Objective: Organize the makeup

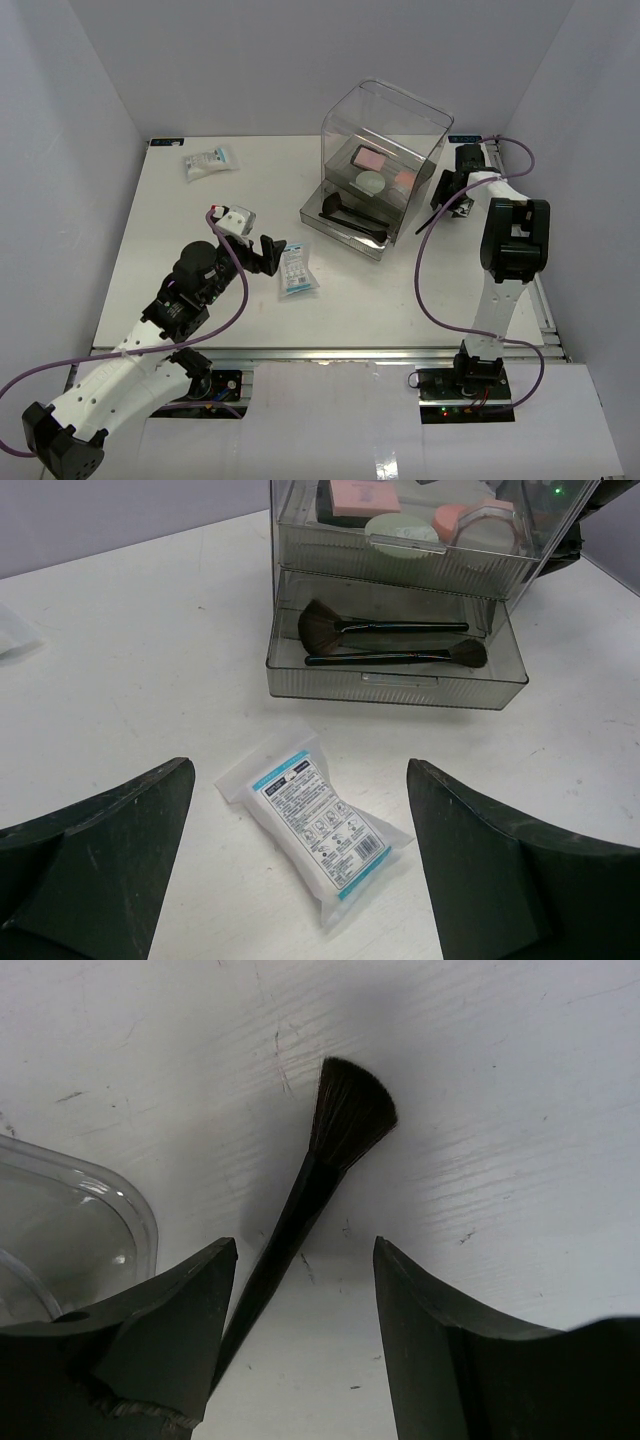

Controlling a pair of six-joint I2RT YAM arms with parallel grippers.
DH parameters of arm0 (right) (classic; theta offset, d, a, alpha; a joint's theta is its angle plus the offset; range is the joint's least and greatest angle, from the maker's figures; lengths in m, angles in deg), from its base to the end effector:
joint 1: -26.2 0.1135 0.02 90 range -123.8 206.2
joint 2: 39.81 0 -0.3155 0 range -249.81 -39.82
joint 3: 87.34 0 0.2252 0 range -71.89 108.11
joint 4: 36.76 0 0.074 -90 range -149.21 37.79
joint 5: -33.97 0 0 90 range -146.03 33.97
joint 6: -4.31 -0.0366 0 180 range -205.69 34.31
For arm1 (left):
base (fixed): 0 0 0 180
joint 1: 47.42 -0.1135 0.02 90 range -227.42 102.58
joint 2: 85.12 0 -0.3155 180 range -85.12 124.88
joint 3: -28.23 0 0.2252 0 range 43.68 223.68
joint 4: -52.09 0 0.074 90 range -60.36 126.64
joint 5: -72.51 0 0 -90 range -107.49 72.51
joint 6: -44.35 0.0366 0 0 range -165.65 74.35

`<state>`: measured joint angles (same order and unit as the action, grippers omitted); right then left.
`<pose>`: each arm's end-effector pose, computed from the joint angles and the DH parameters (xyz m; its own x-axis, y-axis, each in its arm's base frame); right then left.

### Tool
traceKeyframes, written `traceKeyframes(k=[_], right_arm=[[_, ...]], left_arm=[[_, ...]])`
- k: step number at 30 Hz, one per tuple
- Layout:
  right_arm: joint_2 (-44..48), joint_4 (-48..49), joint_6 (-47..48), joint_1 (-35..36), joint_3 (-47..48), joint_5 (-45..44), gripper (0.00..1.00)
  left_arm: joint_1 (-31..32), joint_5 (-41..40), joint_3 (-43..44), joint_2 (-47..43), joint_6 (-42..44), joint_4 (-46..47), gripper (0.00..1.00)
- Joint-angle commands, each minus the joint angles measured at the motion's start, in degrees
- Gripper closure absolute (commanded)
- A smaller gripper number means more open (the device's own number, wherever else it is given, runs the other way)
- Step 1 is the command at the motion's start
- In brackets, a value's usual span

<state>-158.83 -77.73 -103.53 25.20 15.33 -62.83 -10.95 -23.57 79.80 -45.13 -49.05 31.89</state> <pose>0.4486 -0.0122 0.2331 -0.7762 0.3178 -0.5445 0.3352 0.9395 0.0705 0.0892 -0.0611 0.3449 -0.1504 0.0378 -0.9879 0.4988 0.8657 -0.0428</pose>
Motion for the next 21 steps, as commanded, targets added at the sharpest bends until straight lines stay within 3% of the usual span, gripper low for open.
traceKeyframes(k=[1,8,11,14,19,21], right_arm=[[0.1,-0.3,-0.9,0.8,1.5,-3.9,0.43],[0.2,-0.2,0.1,0.8,0.1,-3.9,0.65],[0.7,-0.3,0.3,0.6,-1.0,-2.7,0.70],[1.4,-0.1,0.5,0.1,-2.2,-2.3,0.69],[2.2,-0.1,0.7,-1.9,-4.2,-0.9,0.52],[2.5,-0.1,0.9,-2.4,-5.0,-0.3,0.53]], left_arm=[[-0.2,-1.5,0.1,-0.7,0.7,0.2,0.02],[-0.2,-1.7,0.0,-0.7,0.6,0.1,0.02],[-0.2,-1.7,0.0,-0.8,0.7,0.2,0.02],[-0.2,-1.8,-0.1,-1.1,0.7,0.2,0.02],[-0.2,-1.9,-0.2,-1.1,0.7,0.3,0.02],[-0.2,-2.1,-0.3,-1.1,0.7,0.3,0.02]])
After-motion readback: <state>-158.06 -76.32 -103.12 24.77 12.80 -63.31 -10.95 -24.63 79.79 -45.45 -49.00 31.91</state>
